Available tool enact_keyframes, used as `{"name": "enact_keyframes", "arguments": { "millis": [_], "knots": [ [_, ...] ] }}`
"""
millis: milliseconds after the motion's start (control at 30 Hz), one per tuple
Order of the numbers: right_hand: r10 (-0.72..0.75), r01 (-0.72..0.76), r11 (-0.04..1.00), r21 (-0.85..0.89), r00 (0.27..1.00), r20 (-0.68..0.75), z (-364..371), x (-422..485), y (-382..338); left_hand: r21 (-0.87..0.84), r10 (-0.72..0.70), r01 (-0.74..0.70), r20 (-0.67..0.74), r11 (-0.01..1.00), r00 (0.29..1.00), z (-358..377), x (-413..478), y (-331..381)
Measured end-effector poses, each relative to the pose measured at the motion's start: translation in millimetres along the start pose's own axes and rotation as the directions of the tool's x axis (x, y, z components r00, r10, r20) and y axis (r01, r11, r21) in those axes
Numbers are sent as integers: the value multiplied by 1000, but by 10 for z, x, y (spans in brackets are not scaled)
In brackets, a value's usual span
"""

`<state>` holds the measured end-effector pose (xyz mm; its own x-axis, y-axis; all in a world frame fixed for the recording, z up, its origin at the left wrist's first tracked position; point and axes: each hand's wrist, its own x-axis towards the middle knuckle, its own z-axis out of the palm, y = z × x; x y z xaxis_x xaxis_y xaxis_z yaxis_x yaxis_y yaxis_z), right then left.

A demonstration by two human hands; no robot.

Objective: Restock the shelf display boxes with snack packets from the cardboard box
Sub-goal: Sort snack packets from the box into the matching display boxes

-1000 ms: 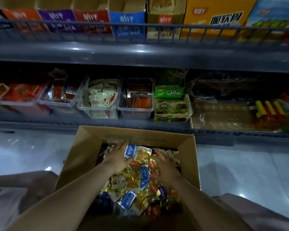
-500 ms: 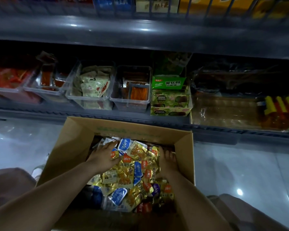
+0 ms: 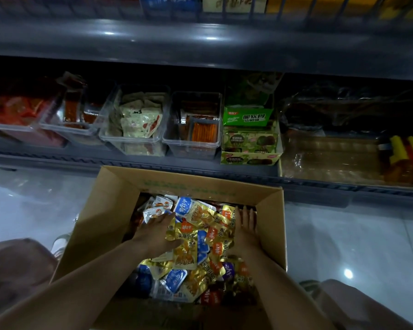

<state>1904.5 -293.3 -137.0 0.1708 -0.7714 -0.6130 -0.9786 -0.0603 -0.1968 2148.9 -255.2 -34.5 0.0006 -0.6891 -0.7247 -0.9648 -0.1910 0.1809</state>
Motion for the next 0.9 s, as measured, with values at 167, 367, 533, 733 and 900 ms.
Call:
{"name": "enact_keyframes", "arguments": {
  "millis": [167,367,533,733,900],
  "knots": [
    [-44,40,992,-117,998,-36,-3,-16,-63,-49,9,-10,-20,999,1000,-13,62,-28],
    [-7,-58,938,341,983,183,-7,-35,-59,-112,9,-12,-31,994,999,-114,60,-20],
    [20,-196,828,526,947,321,-231,-184,-106,-239,-8,3,-22,971,1000,-199,7,7],
    [-74,-119,856,503,935,346,-744,-556,-179,-547,-13,43,58,836,998,-372,-119,121],
    [-153,-29,822,568,951,270,-1164,-1058,-218,-692,167,50,243,720,956,-505,-398,333]
  ]
}}
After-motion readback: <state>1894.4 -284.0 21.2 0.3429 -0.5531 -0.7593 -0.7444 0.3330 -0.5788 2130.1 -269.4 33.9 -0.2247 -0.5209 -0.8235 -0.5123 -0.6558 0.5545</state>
